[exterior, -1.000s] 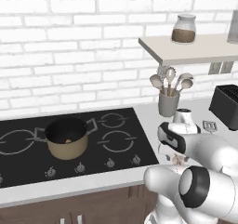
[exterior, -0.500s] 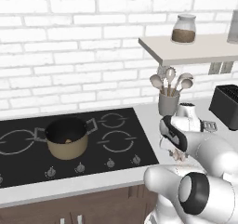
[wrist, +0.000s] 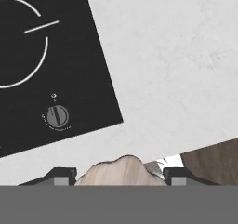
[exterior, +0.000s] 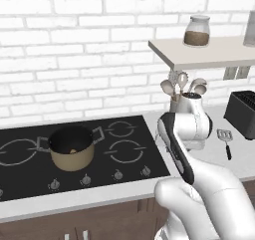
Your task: Put the garlic and sweet potato in the pot. Retrieve the spatula and lightly stir the vegetables in the pot.
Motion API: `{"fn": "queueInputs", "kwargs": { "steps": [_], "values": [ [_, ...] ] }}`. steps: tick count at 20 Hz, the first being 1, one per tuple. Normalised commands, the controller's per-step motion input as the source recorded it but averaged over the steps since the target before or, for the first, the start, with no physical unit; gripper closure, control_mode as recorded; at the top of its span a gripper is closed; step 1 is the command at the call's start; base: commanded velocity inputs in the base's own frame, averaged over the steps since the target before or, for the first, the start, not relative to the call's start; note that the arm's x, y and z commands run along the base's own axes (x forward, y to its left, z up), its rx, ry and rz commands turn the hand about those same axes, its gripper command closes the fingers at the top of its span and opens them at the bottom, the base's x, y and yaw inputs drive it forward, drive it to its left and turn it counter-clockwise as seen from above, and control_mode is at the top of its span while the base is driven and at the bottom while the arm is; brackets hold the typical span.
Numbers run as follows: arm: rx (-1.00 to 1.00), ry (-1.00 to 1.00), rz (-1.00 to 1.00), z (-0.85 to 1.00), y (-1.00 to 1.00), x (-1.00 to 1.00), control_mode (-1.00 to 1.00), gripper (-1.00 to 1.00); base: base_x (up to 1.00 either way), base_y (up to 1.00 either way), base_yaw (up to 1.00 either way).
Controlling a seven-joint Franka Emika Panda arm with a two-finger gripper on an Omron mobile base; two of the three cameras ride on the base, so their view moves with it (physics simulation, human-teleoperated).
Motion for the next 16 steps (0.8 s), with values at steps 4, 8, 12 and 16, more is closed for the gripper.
{"fn": "queueInputs", "kwargs": {
  "steps": [4, 8, 12, 16],
  "values": [
    [-0.07, -0.1, 0.13, 0.89, 1.0, 0.0, -1.0, 1.0, 0.0, 0.0, 0.0],
    [-0.05, -0.06, 0.17, 0.82, 1.0, 0.0, -1.0, 1.0, 0.0, 0.0, 0.0],
    [-0.05, -0.03, 0.21, 0.58, 1.0, 0.02, -1.0, 1.0, 0.0, 0.0, 0.0],
    [-0.05, 0.0, 0.22, 0.18, 1.0, 0.11, -1.0, 1.0, 0.0, 0.0, 0.0]
  ]
}}
